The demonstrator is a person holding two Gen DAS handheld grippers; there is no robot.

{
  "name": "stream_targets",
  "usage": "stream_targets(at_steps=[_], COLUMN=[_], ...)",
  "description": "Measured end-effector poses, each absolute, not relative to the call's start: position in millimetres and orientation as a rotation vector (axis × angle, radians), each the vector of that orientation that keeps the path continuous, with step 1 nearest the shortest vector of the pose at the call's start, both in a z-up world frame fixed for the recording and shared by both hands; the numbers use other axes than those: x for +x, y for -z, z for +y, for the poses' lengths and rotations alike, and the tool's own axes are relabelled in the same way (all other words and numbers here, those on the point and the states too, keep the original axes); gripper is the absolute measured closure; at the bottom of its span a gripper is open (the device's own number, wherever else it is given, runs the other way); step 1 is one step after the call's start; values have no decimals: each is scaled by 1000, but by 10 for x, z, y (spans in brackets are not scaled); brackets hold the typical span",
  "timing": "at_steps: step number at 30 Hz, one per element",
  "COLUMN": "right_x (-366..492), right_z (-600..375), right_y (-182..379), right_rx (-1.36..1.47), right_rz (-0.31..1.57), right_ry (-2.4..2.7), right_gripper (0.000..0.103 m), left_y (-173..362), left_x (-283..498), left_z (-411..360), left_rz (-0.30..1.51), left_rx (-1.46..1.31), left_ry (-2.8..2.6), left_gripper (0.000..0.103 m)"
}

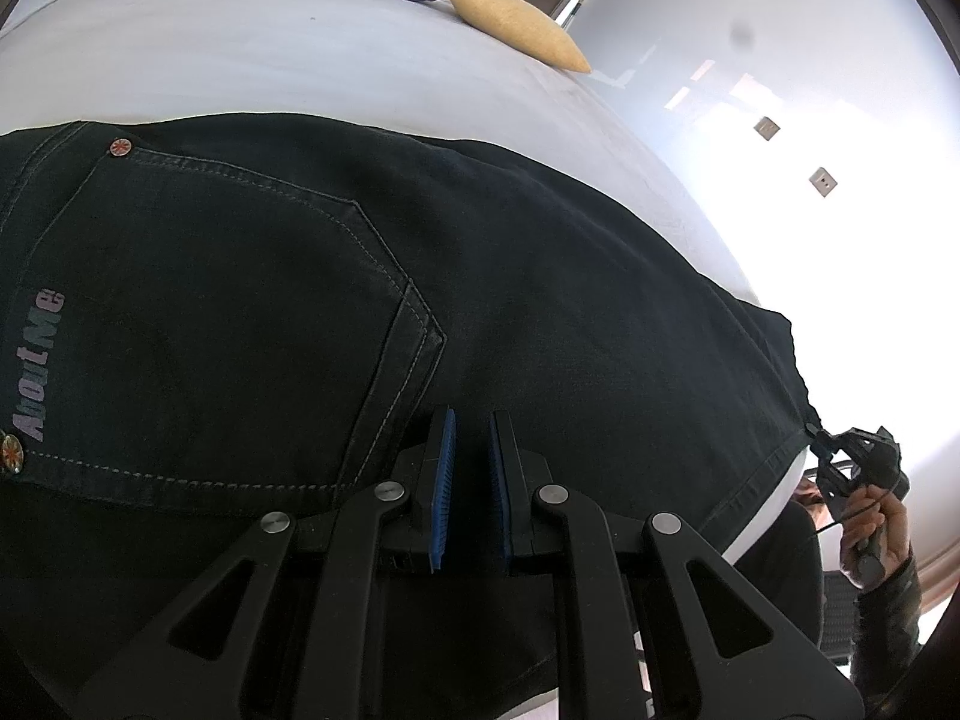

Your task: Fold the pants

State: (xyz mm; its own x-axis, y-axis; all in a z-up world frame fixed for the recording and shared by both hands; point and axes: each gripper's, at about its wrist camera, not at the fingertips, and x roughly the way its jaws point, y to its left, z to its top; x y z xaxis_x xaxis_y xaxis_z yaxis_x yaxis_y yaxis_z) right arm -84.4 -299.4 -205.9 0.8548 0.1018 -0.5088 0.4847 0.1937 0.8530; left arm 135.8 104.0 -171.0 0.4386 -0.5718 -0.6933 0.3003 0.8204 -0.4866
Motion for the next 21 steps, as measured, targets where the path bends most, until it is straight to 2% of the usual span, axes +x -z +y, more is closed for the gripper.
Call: stream_targets(at_steps=[6, 8, 9, 10, 12, 15, 17, 19, 21], right_x=[-796, -871, -918, -936, -820, -185, 272, 697, 1015], right_z=[-3007, -3045, -3042, -3025, -2923, -2417, -1969, -1504, -1087], right_y=[1970, 1834, 1693, 1602, 1395, 1290, 1365, 1529, 1704], right_rx=[1259, 1222, 1155, 1117, 1071, 1044, 1047, 1053, 1033], right_rz=[558, 557, 559, 547, 507, 588, 668, 772, 876], right_ry=[301, 368, 459, 496, 417, 107, -95, -224, -306], right_gripper=[101, 93, 79, 78, 78, 78, 79, 84, 84], left_y=[1642, 1532, 1474, 1416, 1308, 1167, 1169, 1323, 1494], left_x=[1346, 1304, 1285, 1276, 1300, 1440, 1585, 1782, 1882], left_z=[1087, 1071, 1064, 1062, 1041, 836, 625, 475, 444], left_rz=[984, 979, 971, 958, 939, 921, 937, 1001, 1068], left_rx=[-303, -255, -239, -243, -257, -247, -225, -229, -220], left_ry=[543, 519, 516, 529, 553, 629, 685, 683, 651], left_gripper=[92, 91, 92, 92, 92, 91, 91, 91, 92])
